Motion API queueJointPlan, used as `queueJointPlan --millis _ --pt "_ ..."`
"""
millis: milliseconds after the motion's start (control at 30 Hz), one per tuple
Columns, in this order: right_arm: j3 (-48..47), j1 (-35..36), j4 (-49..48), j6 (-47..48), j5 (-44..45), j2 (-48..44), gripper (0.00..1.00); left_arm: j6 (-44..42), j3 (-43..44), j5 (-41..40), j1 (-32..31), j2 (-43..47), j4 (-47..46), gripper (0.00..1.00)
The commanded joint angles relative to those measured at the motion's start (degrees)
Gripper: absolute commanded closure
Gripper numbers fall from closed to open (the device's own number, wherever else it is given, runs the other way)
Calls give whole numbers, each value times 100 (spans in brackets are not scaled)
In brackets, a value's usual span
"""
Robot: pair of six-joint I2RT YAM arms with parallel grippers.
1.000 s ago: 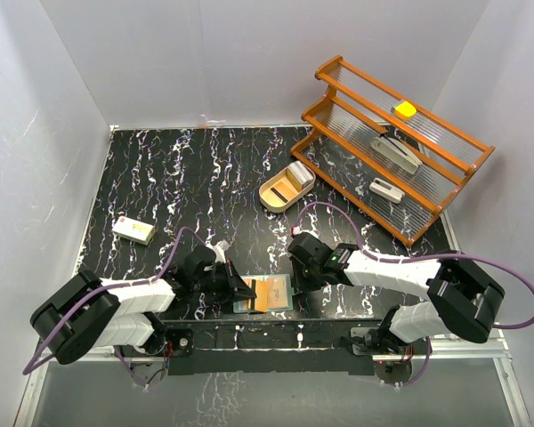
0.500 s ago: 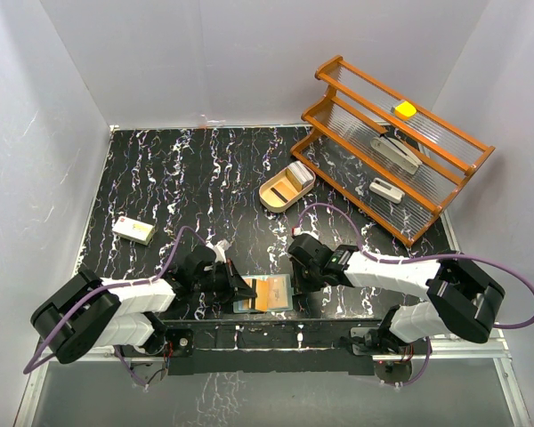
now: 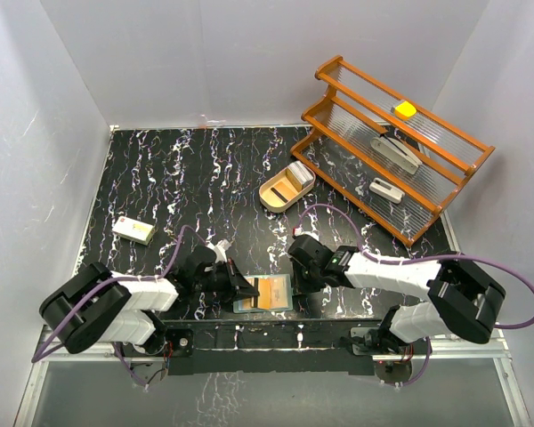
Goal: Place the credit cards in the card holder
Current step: Insert the credit card into the card holder.
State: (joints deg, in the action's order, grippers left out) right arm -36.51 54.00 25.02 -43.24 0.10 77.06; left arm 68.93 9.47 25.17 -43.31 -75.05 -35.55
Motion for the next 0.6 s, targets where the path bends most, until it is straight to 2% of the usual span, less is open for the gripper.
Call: queueJointPlan --millis 0,200,367,567 --pt "109 93 -375 -234 -10 -205 94 -21 1 -112 -28 -161 -144 100" --pt "144 117 -381 -241 1 -207 95 -457 264 -131 -27 -36 525 100" --pt "107 124 -378 -202 -25 -205 95 -1138 590 -51 -24 302 1678 100" --pt "169 126 -489 -209 -75 -218 95 -1469 800 26 -20 220 2186 100"
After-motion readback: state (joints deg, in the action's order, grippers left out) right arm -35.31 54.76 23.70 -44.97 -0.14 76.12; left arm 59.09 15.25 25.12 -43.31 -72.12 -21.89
